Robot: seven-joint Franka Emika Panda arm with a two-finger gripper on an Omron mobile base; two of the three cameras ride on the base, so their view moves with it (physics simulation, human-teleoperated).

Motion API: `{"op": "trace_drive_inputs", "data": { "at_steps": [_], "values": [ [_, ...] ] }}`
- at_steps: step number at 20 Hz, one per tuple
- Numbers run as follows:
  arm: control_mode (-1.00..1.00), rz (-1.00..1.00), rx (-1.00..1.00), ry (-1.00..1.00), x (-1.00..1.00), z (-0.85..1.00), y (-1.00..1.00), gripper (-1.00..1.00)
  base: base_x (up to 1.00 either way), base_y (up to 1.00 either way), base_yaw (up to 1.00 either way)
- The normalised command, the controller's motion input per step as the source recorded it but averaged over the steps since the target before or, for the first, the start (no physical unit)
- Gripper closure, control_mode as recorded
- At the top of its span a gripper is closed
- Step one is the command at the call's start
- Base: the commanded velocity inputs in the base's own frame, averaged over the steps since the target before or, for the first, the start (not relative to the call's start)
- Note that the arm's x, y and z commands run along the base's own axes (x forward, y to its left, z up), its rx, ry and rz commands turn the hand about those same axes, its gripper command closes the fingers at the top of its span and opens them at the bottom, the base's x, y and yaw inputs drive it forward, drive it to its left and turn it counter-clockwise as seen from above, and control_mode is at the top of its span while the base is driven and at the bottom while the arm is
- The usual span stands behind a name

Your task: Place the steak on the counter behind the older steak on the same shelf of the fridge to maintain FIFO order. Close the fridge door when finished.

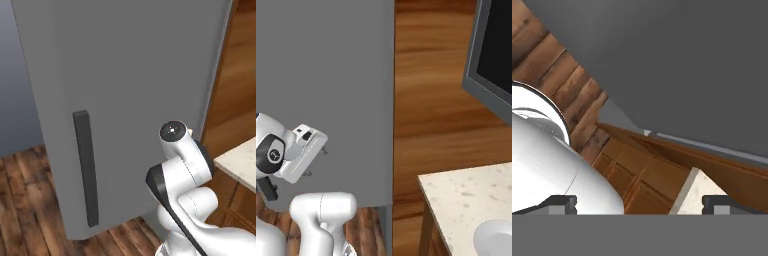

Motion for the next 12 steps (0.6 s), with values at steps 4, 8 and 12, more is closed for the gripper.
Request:
{"op": "trace_drive_inputs", "data": {
  "at_steps": [4,8,12],
  "values": [
    [1.00,0.00,0.00,0.00,0.00,0.00,0.00,-1.00,0.42,-0.17,0.41],
    [1.00,0.00,0.00,0.00,0.00,0.00,0.00,-1.00,0.39,-0.21,0.40],
    [1.00,0.00,0.00,0.00,0.00,0.00,0.00,-1.00,0.38,-0.27,0.38]
  ]
}}
